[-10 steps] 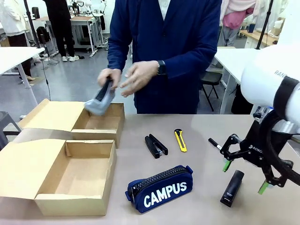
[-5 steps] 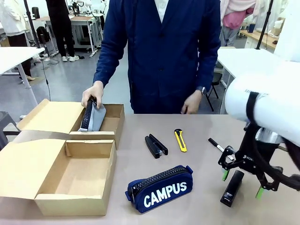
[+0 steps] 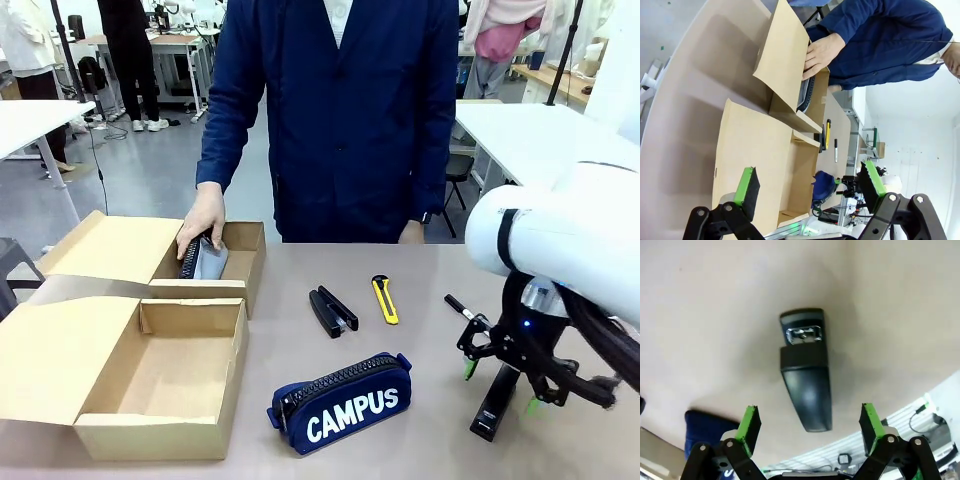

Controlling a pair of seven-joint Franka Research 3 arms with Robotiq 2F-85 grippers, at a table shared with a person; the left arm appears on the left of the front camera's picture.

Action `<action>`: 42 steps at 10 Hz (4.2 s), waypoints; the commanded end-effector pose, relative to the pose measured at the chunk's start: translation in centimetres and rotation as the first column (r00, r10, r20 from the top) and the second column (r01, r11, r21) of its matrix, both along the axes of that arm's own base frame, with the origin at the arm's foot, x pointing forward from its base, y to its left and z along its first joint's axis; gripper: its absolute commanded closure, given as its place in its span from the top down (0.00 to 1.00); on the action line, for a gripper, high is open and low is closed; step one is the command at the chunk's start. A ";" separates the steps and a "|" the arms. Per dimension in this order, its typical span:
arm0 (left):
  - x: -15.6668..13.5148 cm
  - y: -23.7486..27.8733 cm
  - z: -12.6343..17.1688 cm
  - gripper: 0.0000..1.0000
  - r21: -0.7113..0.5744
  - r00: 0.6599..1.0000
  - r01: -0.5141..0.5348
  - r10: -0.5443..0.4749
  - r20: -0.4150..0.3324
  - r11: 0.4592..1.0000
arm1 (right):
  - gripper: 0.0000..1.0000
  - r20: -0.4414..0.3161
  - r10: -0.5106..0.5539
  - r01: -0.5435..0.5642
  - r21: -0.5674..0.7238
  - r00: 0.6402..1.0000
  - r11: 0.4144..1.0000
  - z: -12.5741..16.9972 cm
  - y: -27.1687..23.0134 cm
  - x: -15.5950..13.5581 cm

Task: Place items inside the box.
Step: Pick up a Pencil pouch or Stapler and place it inside the Mailer Box closest to the robot.

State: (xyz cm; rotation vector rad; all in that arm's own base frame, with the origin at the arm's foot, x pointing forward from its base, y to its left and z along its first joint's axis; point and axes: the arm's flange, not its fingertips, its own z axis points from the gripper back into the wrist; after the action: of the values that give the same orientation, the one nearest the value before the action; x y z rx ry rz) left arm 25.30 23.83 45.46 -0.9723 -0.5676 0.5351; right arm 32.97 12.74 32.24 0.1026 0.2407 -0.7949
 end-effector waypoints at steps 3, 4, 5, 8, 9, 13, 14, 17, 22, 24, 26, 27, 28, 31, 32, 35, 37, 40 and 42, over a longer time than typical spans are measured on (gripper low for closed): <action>0.1 0.0 -0.1 1.00 -0.002 0.999 0.008 -0.008 0.032 1.000 | 1.00 0.025 0.007 -0.007 -0.001 1.000 1.000 -3.2 -0.9 -1.2; 0.1 0.0 -0.1 1.00 -0.002 0.999 0.008 -0.008 0.032 1.000 | 1.00 0.023 0.001 -0.001 0.002 1.000 1.000 -3.3 -0.8 -1.1; 0.1 0.0 -0.1 1.00 -0.002 0.999 0.008 -0.008 0.032 1.000 | 1.00 0.023 0.000 0.000 -0.005 1.000 1.000 -3.3 -0.8 -1.2; 0.1 0.0 -0.1 1.00 -0.002 0.999 0.008 -0.008 0.032 1.000 | 0.41 -0.005 0.006 -0.006 -0.050 1.000 0.999 -3.6 -0.8 -1.0; 0.1 0.0 -0.1 1.00 -0.002 0.999 0.008 -0.008 0.032 1.000 | 0.00 -0.008 0.006 -0.007 -0.051 1.000 0.999 -3.7 -0.9 -1.0; 0.1 0.0 -0.1 1.00 -0.002 0.999 0.008 -0.008 0.032 1.000 | 0.00 -0.018 0.029 -0.030 -0.038 0.999 0.999 -3.8 -1.2 -1.1; 0.1 0.0 -0.1 1.00 -0.002 0.999 0.008 -0.008 0.032 1.000 | 0.00 -0.019 0.035 -0.036 -0.031 0.999 0.999 -3.8 -1.3 -1.1; 0.1 0.0 -0.1 1.00 -0.002 0.999 0.008 -0.008 0.032 1.000 | 0.00 -0.014 0.066 -0.066 0.029 0.998 0.997 -2.9 -2.1 -1.6; 0.1 0.0 -0.1 1.00 -0.002 0.999 0.008 -0.008 0.032 1.000 | 0.00 0.226 0.336 -0.393 0.294 0.914 0.872 12.7 -7.5 -10.9; 0.1 0.0 -0.1 1.00 -0.002 0.999 0.008 -0.008 0.032 1.000 | 0.00 0.328 0.533 -0.626 0.369 0.780 0.688 15.0 -7.3 -13.6; 0.1 0.0 -0.1 1.00 -0.002 0.999 0.008 -0.008 0.032 1.000 | 0.00 0.459 0.607 -0.759 0.446 0.649 0.474 16.3 -7.2 -15.6; 0.1 0.0 -0.1 1.00 -0.002 0.999 0.008 -0.008 0.032 1.000 | 0.00 0.434 0.504 -0.664 0.427 0.746 0.614 16.1 -5.9 -15.7; 0.1 0.0 -0.1 1.00 -0.002 0.999 0.008 -0.008 0.032 1.000 | 0.00 0.433 0.578 -0.722 0.388 0.692 0.573 19.0 -6.5 -13.9; 0.1 0.0 -0.1 1.00 -0.002 0.999 0.008 -0.008 0.032 1.000 | 0.37 0.505 0.622 -0.801 0.364 0.598 0.475 19.3 -5.3 -14.4; 0.1 0.0 -0.1 1.00 -0.002 0.999 0.008 -0.008 0.032 1.000 | 0.37 0.558 0.633 -0.843 0.365 0.538 0.395 19.5 -2.8 -13.7; 0.1 0.0 -0.1 1.00 -0.002 0.999 0.008 -0.008 0.032 1.000 | 0.37 0.648 0.531 -0.829 0.513 0.545 0.225 21.0 9.9 -11.9; 0.1 0.0 -0.1 1.00 -0.002 0.999 0.008 -0.008 0.032 1.000 | 0.37 0.657 0.503 -0.817 0.537 0.562 0.211 21.2 20.3 -11.7; 0.1 0.0 -0.1 1.00 -0.002 0.999 0.008 -0.008 0.032 1.000 | 0.37 0.703 0.451 -0.822 0.359 0.550 0.442 18.5 33.9 -10.0; 0.1 0.0 -0.1 1.00 -0.002 0.999 0.008 -0.008 0.032 1.000 | 0.37 0.658 0.501 -0.820 0.368 0.563 0.438 15.5 40.8 -7.9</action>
State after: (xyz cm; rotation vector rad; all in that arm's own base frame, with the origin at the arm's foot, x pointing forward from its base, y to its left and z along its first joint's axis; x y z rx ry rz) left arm 25.39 23.79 45.42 -0.9704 -0.5643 0.5347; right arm 21.20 49.46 49.54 0.8954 0.0191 0.2636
